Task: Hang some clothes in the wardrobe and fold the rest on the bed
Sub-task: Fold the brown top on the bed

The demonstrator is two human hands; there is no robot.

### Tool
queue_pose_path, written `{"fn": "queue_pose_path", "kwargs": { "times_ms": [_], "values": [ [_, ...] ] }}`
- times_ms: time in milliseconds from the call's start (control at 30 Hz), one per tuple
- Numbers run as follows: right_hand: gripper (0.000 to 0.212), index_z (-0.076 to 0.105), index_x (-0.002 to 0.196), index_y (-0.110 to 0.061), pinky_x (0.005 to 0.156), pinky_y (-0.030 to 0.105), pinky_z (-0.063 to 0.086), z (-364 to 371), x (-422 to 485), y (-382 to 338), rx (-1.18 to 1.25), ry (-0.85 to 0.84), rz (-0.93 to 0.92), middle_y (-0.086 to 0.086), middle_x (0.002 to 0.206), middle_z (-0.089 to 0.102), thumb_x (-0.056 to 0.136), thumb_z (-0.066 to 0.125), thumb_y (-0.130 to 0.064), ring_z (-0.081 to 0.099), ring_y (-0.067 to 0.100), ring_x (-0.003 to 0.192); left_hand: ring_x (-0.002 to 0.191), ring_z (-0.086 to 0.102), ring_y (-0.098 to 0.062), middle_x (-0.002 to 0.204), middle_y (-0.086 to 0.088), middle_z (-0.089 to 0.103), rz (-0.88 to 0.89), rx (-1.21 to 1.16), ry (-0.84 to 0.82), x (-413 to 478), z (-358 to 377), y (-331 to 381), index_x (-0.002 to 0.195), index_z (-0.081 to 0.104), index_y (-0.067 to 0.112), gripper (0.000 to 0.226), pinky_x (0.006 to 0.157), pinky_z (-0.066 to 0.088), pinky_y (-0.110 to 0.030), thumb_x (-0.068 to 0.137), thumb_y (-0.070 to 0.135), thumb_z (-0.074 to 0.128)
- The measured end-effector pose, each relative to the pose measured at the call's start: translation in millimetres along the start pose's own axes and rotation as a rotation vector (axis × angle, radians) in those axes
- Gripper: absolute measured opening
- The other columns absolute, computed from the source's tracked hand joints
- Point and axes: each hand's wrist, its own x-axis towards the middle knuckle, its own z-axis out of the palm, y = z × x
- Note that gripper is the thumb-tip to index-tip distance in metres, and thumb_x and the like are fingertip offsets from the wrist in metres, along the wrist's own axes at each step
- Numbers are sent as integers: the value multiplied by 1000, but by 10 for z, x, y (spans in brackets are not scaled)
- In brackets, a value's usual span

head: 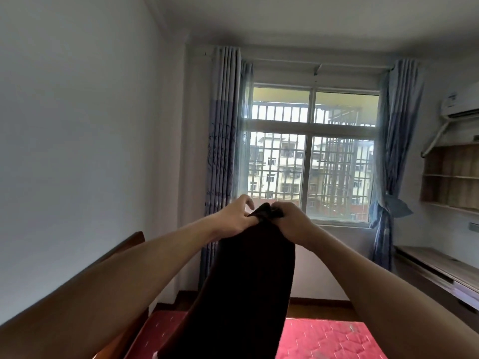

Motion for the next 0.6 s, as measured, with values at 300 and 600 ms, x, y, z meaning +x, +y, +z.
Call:
{"fn": "queue_pose_path", "kwargs": {
  "times_ms": [300,600],
  "values": [
    [23,62,94,-12,73,34,46,-246,226,-112,1,226,-25,5,90,67,89,46,4,62,22,87,60,53,2,72,5,56,-307,198,-315,-353,206,-767,77,63,17,27,59,43,-13,85,-9,62],
    [26,66,89,-17,69,31,47,-528,140,89,341,255,60,4,84,66,91,46,0,60,19,77,88,61,-10,92,0,63,-318,-92,-285,-558,735,-1027,105,63,15,16,80,49,-25,89,12,66]
  ]
}}
